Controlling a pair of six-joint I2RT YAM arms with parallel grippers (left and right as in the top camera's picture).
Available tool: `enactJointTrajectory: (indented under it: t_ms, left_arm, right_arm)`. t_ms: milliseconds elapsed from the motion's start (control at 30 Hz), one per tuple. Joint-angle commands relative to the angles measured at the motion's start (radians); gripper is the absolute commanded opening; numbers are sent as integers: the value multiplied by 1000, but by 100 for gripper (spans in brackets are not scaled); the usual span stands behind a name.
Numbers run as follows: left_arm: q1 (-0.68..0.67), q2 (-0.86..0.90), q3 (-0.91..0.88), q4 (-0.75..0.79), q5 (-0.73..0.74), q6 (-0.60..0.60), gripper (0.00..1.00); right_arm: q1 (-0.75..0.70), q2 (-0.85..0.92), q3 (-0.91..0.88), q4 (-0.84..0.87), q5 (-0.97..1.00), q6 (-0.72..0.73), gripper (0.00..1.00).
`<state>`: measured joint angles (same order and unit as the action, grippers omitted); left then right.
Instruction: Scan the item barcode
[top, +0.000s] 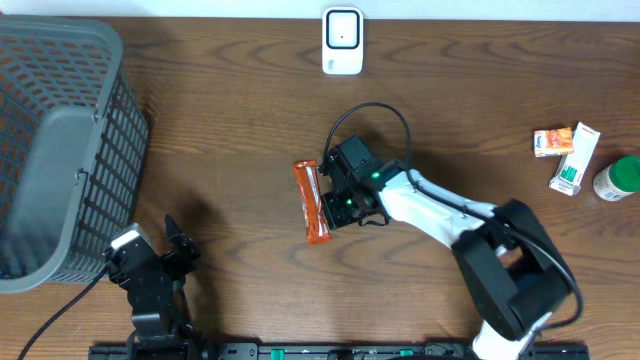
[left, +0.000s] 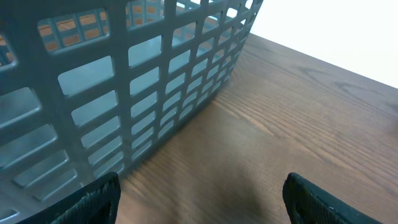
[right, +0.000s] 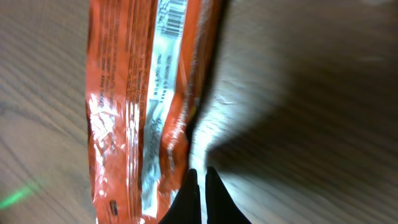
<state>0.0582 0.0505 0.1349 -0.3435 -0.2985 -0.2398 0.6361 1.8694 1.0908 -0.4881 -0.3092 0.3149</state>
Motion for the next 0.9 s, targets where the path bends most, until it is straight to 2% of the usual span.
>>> enactJointTrajectory:
  t_ms: [0, 200, 600, 867]
  left_arm:
    - [2, -3, -8, 0, -13, -6, 84]
    - [2, -3, -8, 0, -13, -6, 84]
    - [2, -3, -8, 0, -13, -5, 84]
    - [2, -3, -8, 0, -13, -5, 84]
  right_arm:
    - [-3, -105, 19, -18, 123, 37, 1]
    - [-6, -175, 34, -12, 128, 25, 1]
    - [25, -24, 34, 35, 96, 17, 1]
    - [32, -31, 64, 34, 58, 18, 1]
